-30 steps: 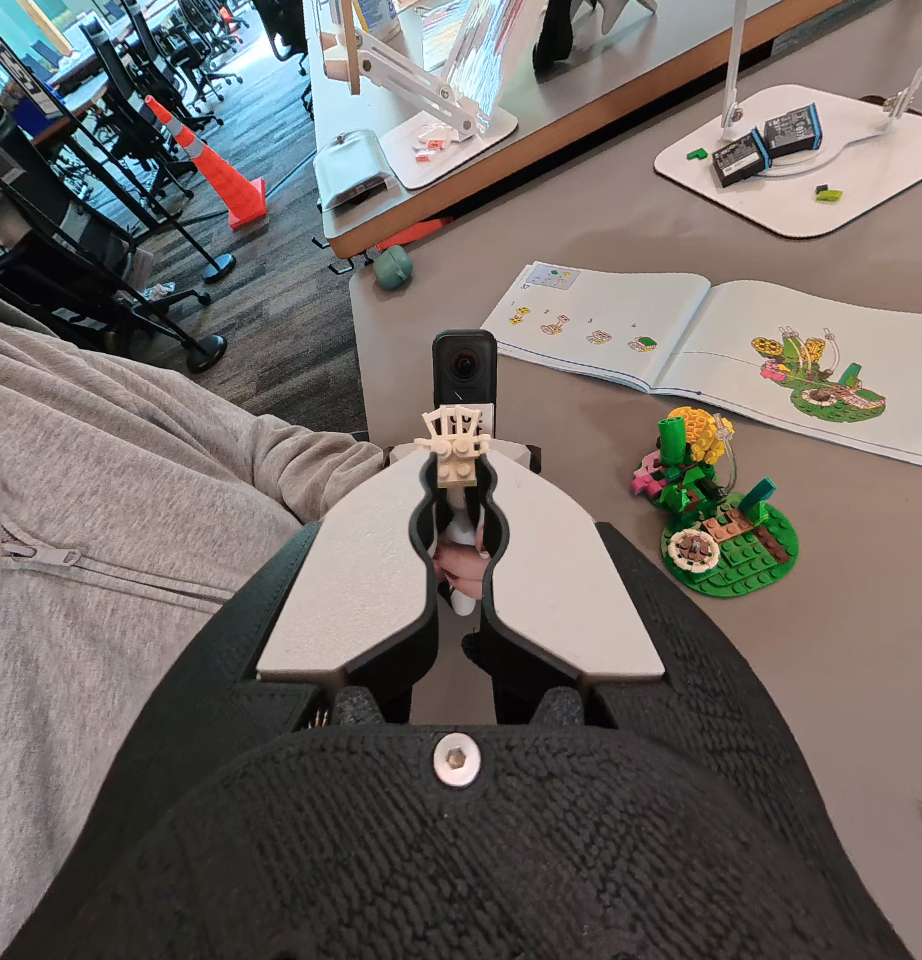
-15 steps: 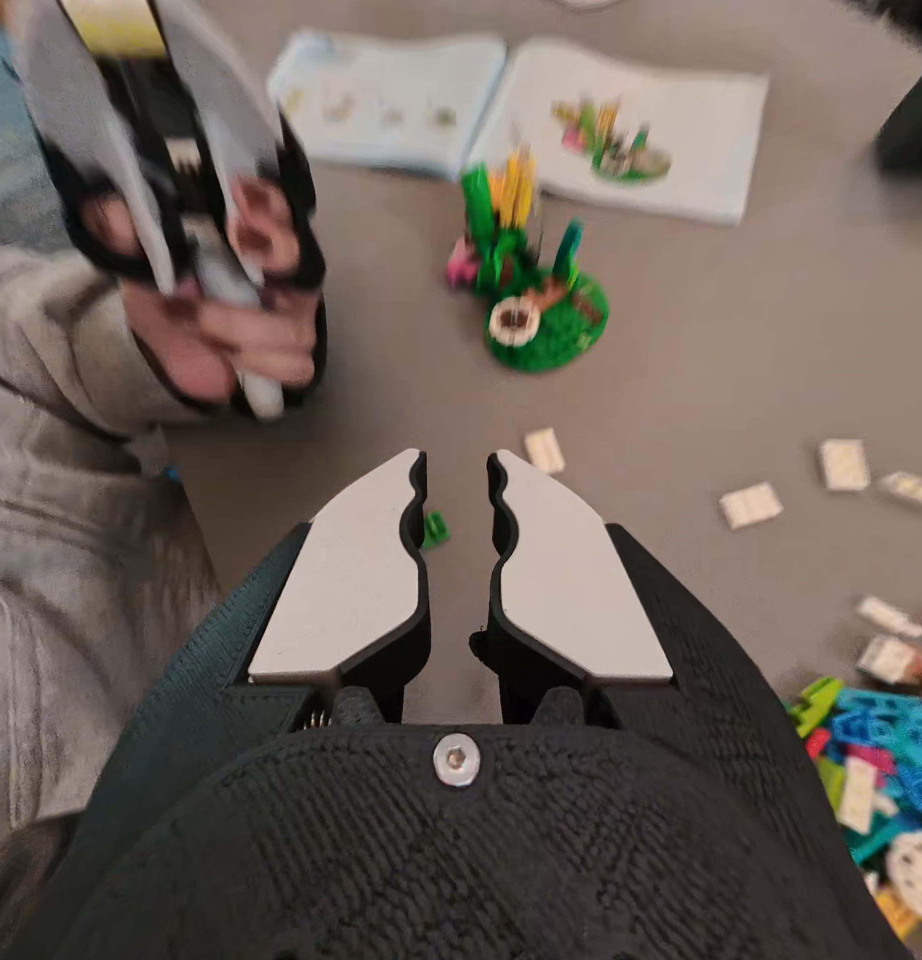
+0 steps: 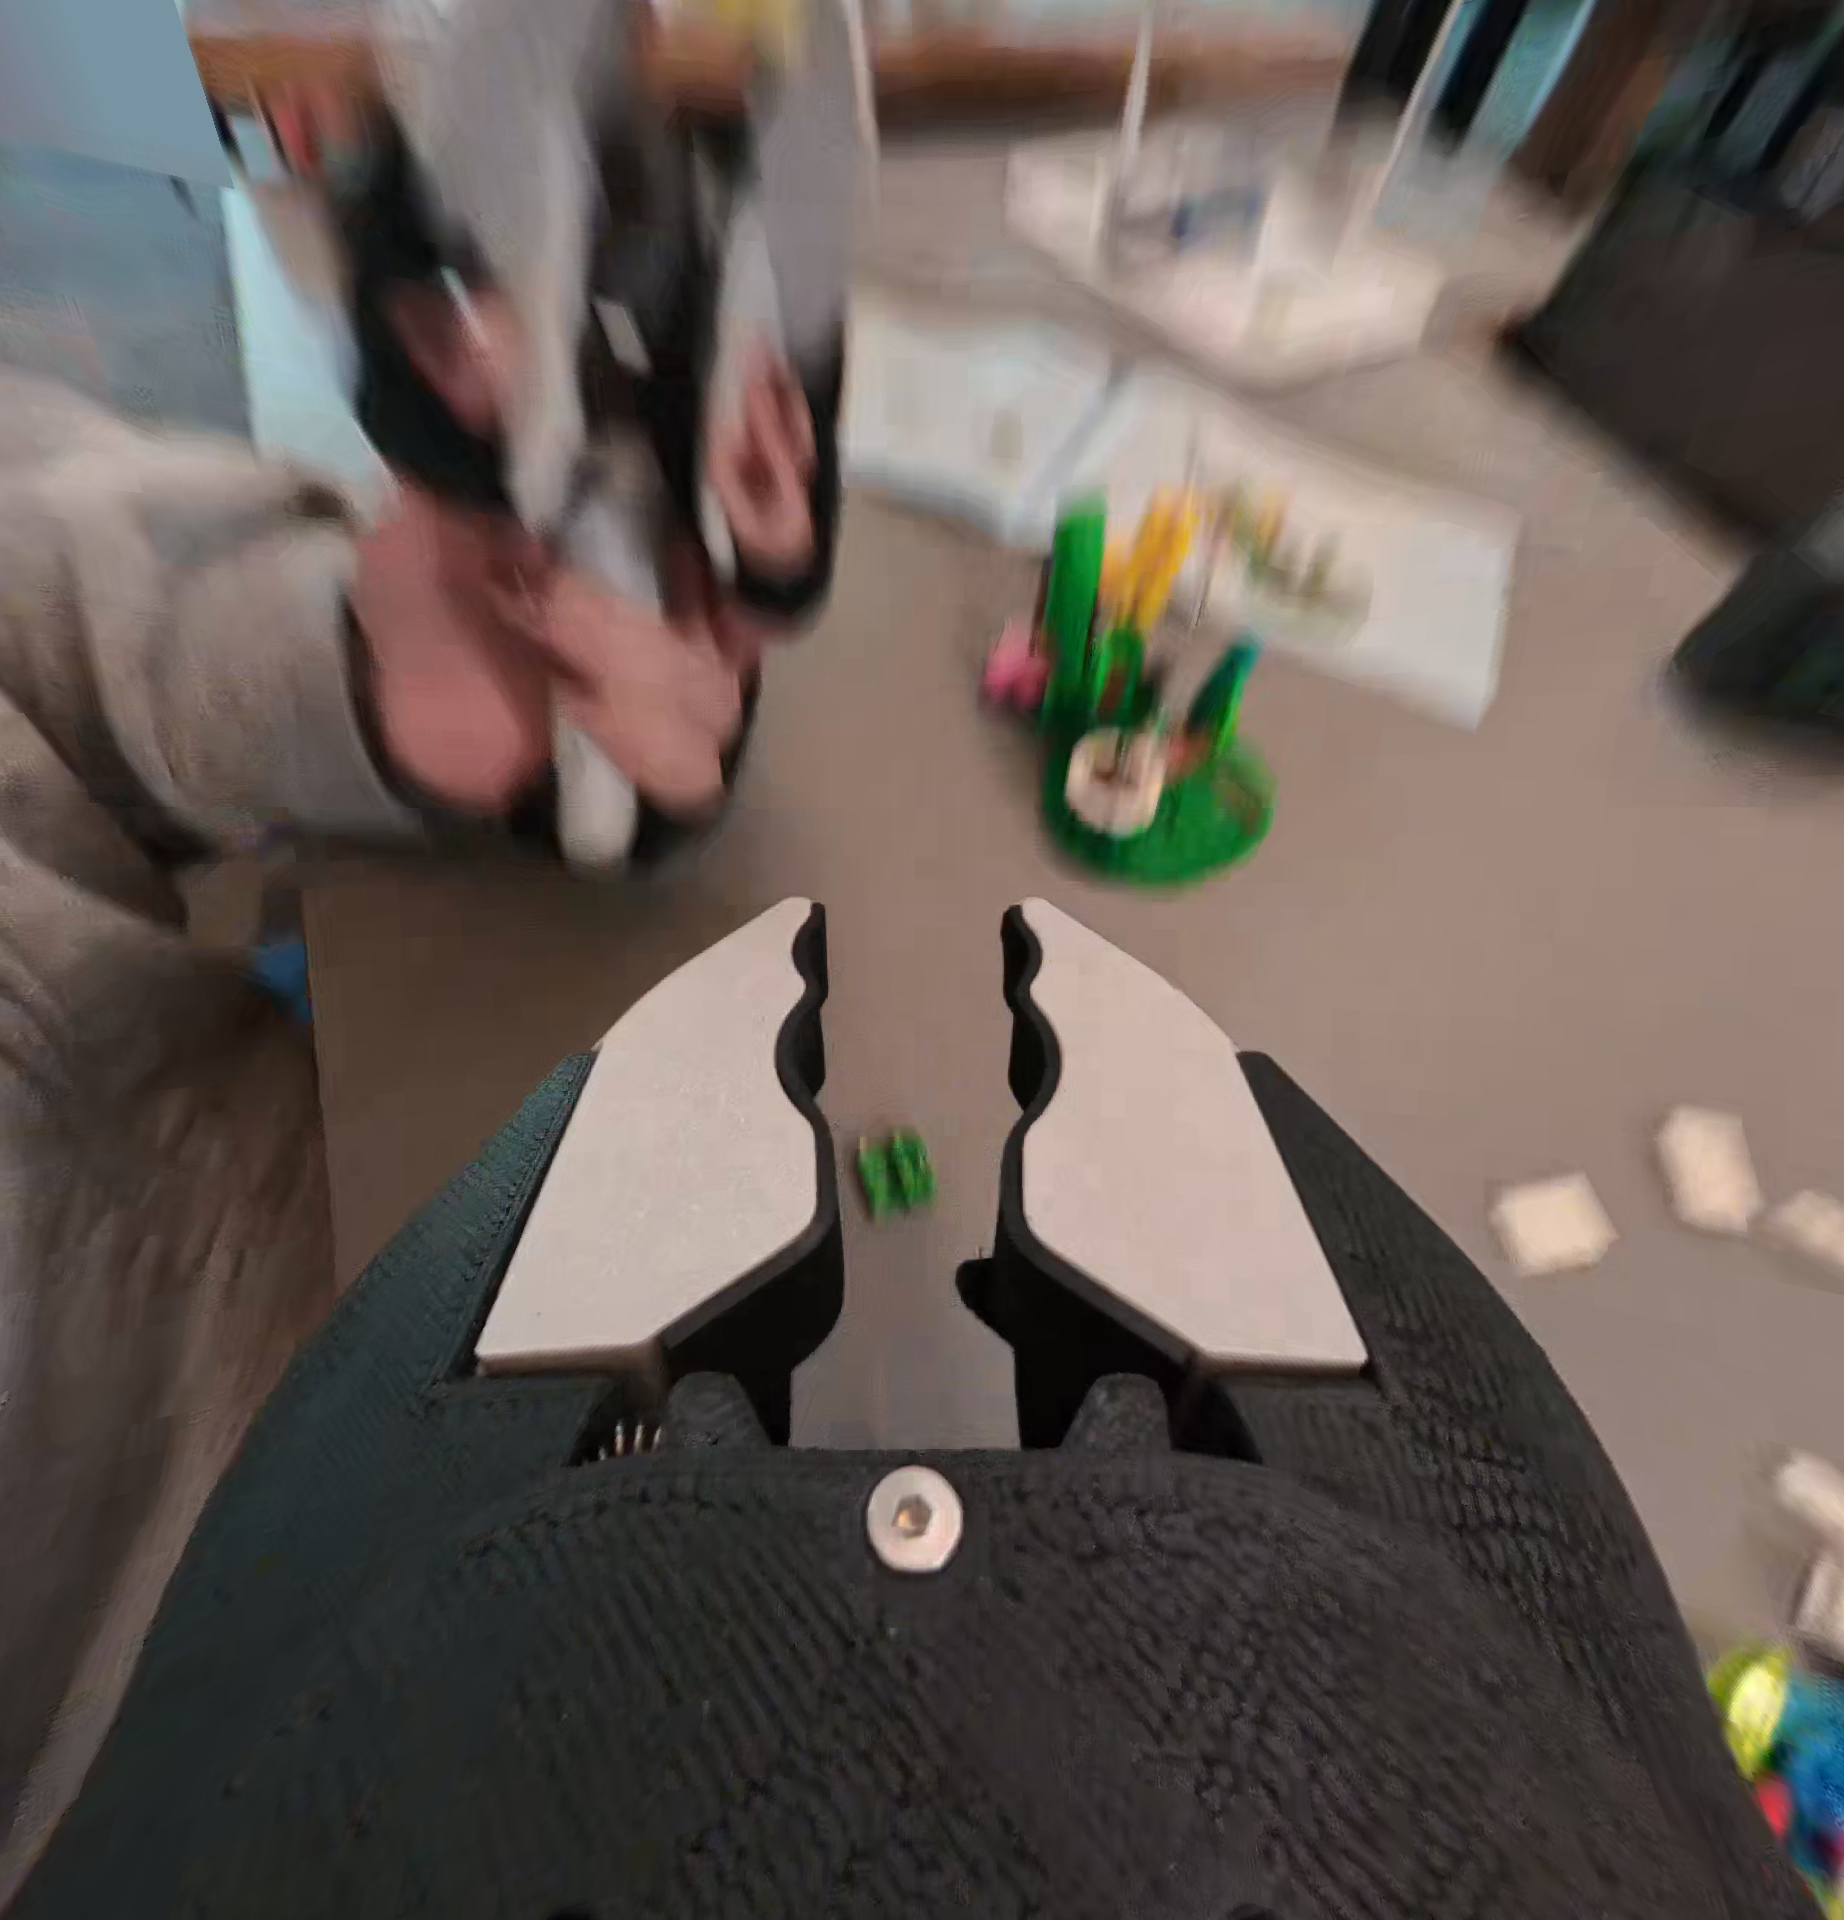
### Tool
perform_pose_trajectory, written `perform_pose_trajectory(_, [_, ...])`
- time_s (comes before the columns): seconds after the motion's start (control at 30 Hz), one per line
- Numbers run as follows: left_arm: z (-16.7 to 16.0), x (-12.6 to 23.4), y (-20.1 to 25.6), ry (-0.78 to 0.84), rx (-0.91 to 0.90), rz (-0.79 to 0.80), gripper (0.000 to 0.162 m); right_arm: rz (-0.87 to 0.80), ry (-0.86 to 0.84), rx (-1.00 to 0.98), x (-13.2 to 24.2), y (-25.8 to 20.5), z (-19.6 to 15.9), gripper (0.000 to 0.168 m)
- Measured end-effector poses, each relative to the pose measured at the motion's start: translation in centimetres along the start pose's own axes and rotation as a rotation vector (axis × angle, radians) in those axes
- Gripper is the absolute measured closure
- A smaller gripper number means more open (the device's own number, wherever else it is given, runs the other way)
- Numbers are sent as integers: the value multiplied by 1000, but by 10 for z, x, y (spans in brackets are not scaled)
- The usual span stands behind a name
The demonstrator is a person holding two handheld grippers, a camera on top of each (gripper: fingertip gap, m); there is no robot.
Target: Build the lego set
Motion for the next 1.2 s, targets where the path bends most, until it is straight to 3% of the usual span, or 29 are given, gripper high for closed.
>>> perform_pose_trajectory(0.03, [0,0,0,-4,2,0,146,-30,112,90,3,-5,16,137])
perform_pose_trajectory(0.13, [-1,-1,0,-22,19,-7,146,-205,302,429,13,-24,55,139])
perform_pose_trajectory(0.27, [-4,-2,0,-43,43,-12,146,-478,157,857,2,-42,75,139])
perform_pose_trajectory(0.37, [-5,-2,0,-65,75,-19,146,-607,50,1068,-12,-47,76,139])
perform_pose_trajectory(0.83, [-19,-8,0,-239,51,29,146,-700,-14,1230,-20,-38,63,152])
perform_pose_trajectory(0.93, [-18,-10,5,-373,-179,66,133,-672,-11,1272,-11,-32,51,154])
perform_pose_trajectory(1.03, [-6,-5,8,-481,-590,139,114,-623,-34,1341,-5,-25,33,154])
perform_pose_trajectory(1.13, [1,2,14,-489,-1082,153,118,-527,-47,1348,-7,-18,17,157])
perform_pose_trajectory(1.2, [-8,6,13,-589,-1411,118,118,-480,-71,1366,-11,-15,10,158])
Point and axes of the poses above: each gripper's, where its closed fingertips meet, x back along the fingers, z out of its top, y = z × x across the jaws, the point moved 8 cm from there along x, back along the fingers, and after that the axes turned 14 degrees about z, right-handed, at the moved point
